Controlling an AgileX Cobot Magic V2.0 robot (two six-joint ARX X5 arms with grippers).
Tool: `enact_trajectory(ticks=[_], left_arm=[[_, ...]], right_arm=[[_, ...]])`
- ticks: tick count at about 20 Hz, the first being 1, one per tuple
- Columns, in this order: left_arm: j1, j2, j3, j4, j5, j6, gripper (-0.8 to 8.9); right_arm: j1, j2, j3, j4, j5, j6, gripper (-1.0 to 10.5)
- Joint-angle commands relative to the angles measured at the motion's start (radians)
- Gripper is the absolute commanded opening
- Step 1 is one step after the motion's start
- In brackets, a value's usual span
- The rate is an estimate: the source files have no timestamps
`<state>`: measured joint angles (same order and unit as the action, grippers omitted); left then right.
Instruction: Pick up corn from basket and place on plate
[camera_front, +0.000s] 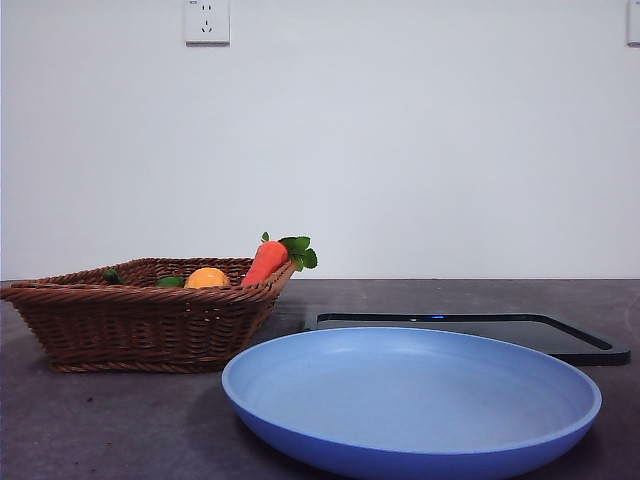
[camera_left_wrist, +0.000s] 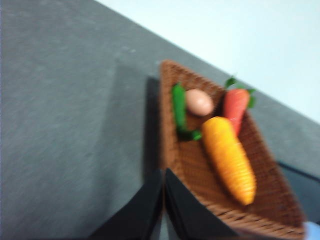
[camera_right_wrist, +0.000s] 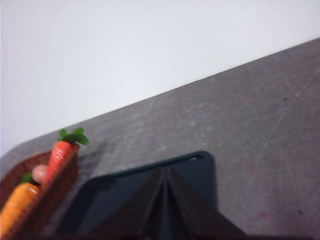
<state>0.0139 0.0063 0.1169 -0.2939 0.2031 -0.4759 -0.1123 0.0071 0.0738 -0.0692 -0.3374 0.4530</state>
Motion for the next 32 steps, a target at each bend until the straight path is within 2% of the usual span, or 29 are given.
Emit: enact_trajectory(ticks=[1, 5, 9, 14, 19, 27, 32], left_arm=[[0.001, 0.006, 0.085, -0.008, 0.011, -0.019, 0.07], [0.001, 0.047, 0.19, -0.085, 0.024, -0.018, 0.07], [0.001, 0.125, 0.303, -0.184, 0.081, 0.013, 0.07], [0.001, 0.244, 0.426, -0.293, 0.17, 0.079, 0.07], [0.001, 0.365, 0.518, -0.399, 0.273, 0.176, 0.07], [-0.003, 0.497, 0.559, -0.552, 0.405, 0.316, 0.07], [-0.016, 0.53, 0.559, -0.574, 0.407, 0.356, 0.08]], right_arm=[[0.0, -0.002, 0.083, -0.054, 0.006, 0.03, 0.0], [0.0, 0.025, 0.186, -0.148, 0.005, -0.014, 0.0], [0.0, 0.095, 0.303, -0.281, -0.003, -0.062, 0.0], [0.0, 0.22, 0.441, -0.463, -0.042, -0.18, 0.0], [0.003, 0.37, 0.575, -0.656, -0.123, -0.323, 0.0], [0.072, 0.593, 0.756, -0.924, -0.164, -0.459, 0.0], [0.142, 0.686, 0.785, -0.956, -0.161, -0.48, 0.0]])
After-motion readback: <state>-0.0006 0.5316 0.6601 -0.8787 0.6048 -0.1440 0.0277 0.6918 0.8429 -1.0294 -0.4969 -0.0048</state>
